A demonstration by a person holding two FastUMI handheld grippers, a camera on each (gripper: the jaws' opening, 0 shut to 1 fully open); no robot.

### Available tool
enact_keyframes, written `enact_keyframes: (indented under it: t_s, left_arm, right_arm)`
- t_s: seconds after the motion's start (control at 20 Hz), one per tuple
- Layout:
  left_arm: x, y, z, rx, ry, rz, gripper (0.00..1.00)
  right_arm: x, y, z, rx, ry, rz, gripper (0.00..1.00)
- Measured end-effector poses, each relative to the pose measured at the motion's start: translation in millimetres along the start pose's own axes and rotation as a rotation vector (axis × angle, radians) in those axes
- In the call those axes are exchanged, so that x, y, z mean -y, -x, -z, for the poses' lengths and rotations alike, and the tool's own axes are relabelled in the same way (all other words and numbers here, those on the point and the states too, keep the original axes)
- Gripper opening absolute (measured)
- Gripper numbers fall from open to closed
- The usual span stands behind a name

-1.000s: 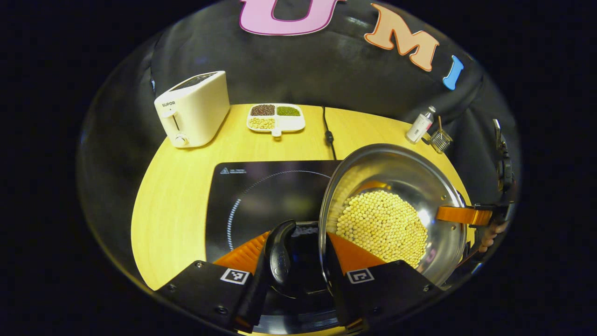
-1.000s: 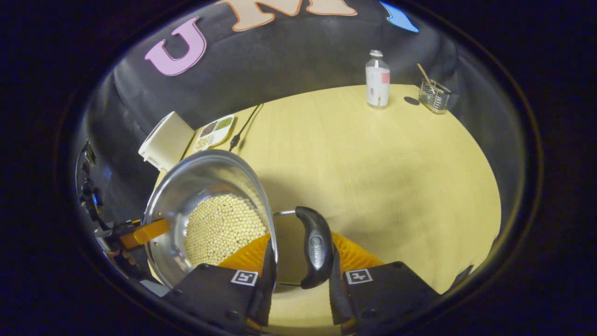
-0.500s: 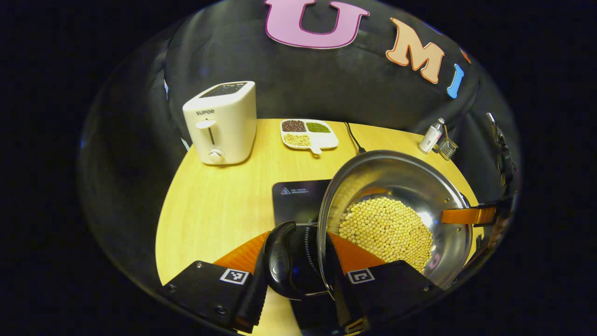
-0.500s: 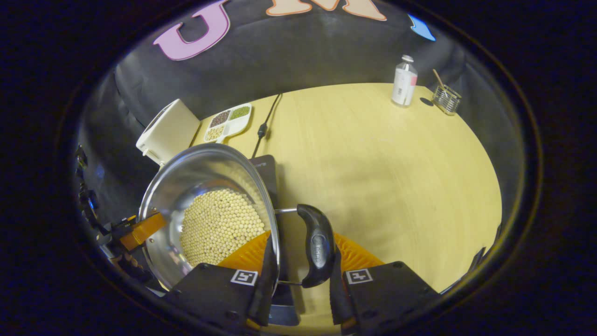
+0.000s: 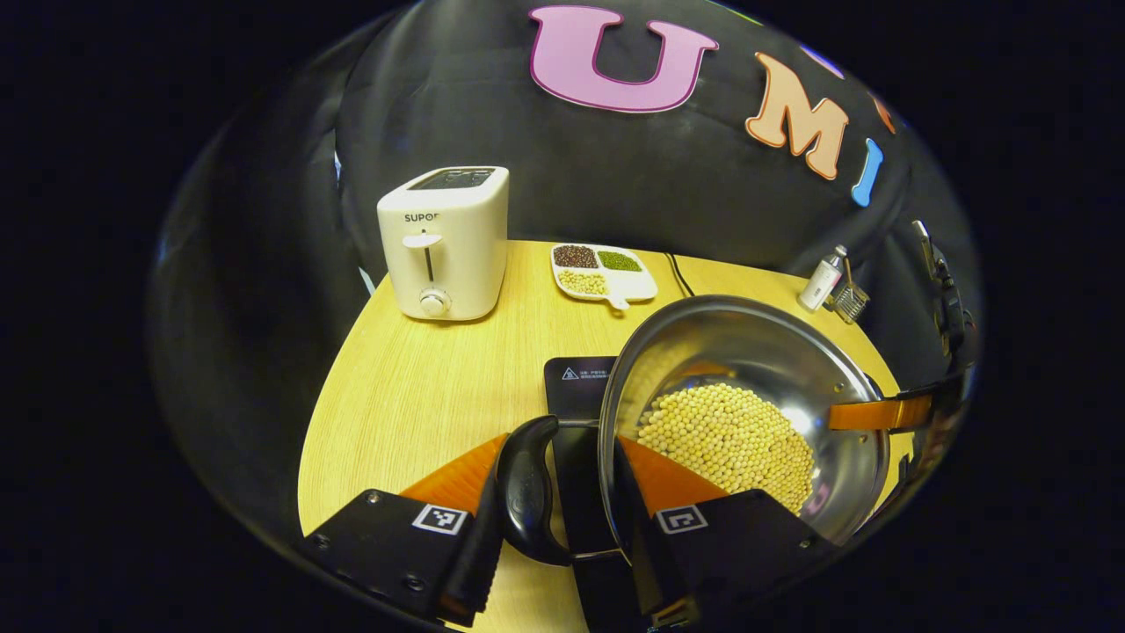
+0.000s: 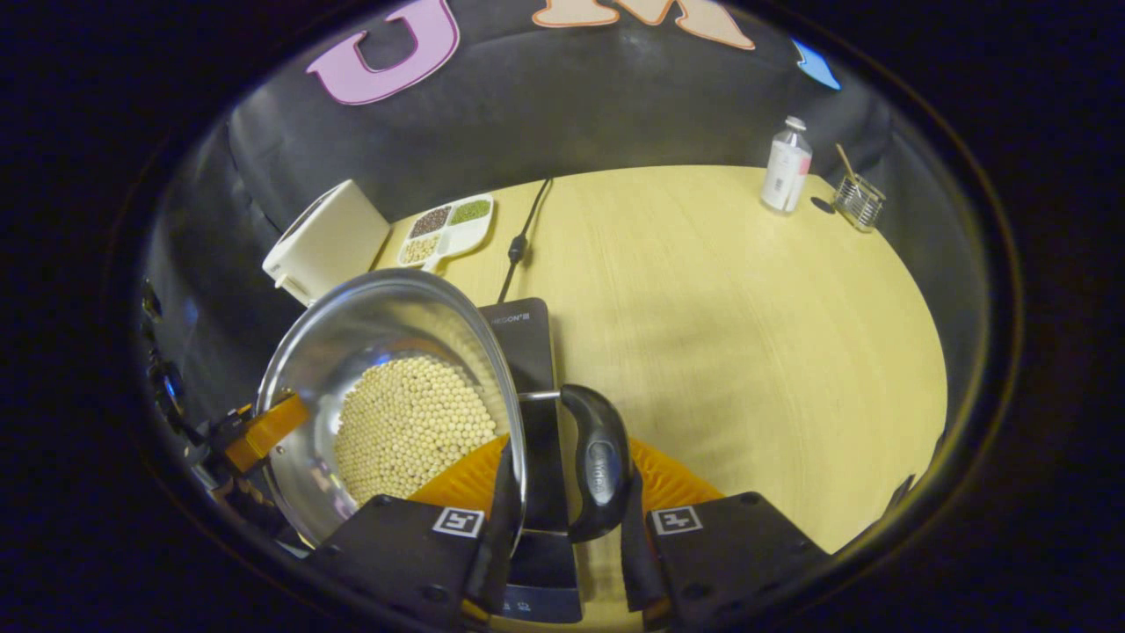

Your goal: First push the handle of the pot to place it horizontally, then grasp the pot with both hands and set it on the induction cooktop.

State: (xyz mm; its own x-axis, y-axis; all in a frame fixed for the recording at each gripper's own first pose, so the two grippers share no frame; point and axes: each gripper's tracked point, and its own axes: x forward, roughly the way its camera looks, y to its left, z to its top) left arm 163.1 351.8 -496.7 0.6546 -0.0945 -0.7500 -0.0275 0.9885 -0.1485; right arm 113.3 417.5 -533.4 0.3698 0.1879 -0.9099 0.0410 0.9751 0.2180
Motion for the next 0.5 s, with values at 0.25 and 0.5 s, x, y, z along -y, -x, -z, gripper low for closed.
enact_keyframes:
  t_s: [0.25, 0.5]
  left_arm:
    - [-4, 3, 6, -0.035, -0.025, -0.057, 0.71]
    - [-1, 16, -11, 0.008, -0.088, -0.111, 0.79]
  right_arm:
    - [2, 4, -1, -0.008, -0.023, -0.002, 0.62]
    - [4, 16, -20, 0.022, -0.102, -0.064, 0.73]
